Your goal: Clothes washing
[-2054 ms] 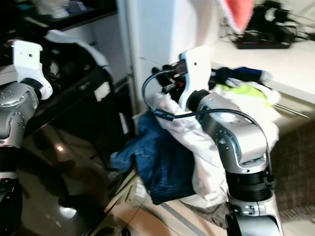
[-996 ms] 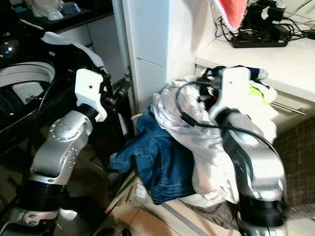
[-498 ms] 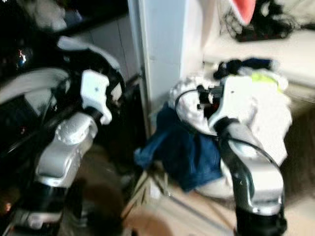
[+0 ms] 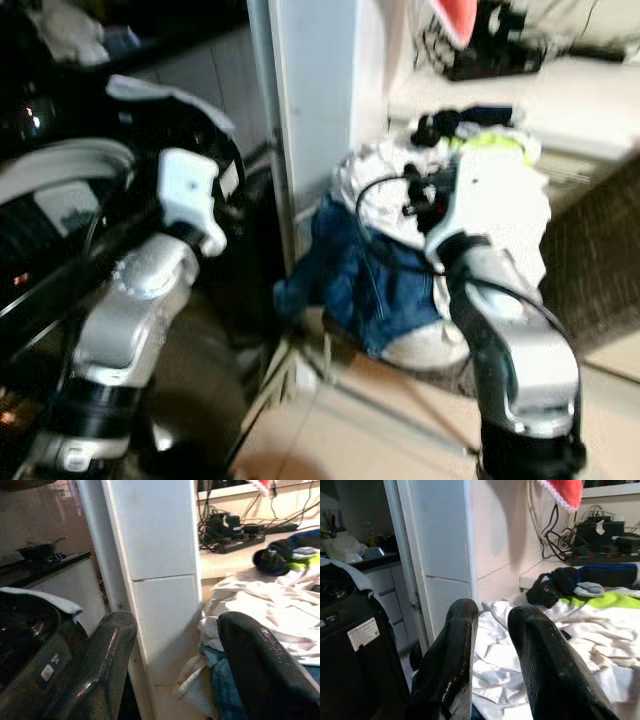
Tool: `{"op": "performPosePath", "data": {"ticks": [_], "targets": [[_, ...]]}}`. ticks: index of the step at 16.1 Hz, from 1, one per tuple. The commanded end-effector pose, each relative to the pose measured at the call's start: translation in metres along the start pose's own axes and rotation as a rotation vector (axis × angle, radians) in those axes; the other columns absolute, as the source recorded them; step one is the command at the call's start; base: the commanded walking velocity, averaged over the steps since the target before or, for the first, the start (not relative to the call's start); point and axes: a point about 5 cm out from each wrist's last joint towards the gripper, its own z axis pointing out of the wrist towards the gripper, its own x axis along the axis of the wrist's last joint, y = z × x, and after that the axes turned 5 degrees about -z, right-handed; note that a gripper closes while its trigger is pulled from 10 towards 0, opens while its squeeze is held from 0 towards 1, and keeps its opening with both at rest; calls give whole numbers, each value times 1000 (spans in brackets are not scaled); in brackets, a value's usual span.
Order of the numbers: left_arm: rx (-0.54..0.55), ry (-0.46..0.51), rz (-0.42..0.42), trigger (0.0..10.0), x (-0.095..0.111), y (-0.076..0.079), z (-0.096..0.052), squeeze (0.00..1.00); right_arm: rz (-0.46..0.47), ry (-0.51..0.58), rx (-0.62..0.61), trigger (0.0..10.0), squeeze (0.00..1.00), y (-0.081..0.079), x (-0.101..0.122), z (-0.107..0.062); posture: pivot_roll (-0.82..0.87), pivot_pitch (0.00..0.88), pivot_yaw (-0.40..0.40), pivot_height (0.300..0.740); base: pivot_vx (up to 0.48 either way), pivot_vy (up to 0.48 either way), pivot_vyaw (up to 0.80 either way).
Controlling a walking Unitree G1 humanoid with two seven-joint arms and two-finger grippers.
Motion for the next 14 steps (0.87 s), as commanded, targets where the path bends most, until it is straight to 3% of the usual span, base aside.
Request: {"op": "performPosePath", "data": {"ticks": [1, 4, 6, 9, 14], "targets": [[30, 33, 22, 10000, 9, -8, 0, 0, 1, 10, 31, 10000, 0, -3, 3, 2, -5, 0, 46, 740, 0, 0, 0], [44, 33, 13, 10000, 8, -10, 0, 0, 28, 9, 43, 10000, 0, -3, 5, 6, -3, 0, 41, 740, 174, 0, 0], [71, 45, 14, 10000, 10, -13, 0, 0, 30, 12, 58, 10000, 0, -3, 6, 7, 2, 0, 36, 740, 313, 0, -753], [122, 64, 20, 10000, 13, -21, 0, 0, 4, 32, 78, 10000, 0, -2, 10, 10, 7, 0, 32, 740, 329, 0, 0], [127, 65, 21, 10000, 13, -21, -1, 0, 4, 33, 87, 10000, 0, -2, 10, 12, 8, 0, 32, 740, 327, 0, 0]]}}
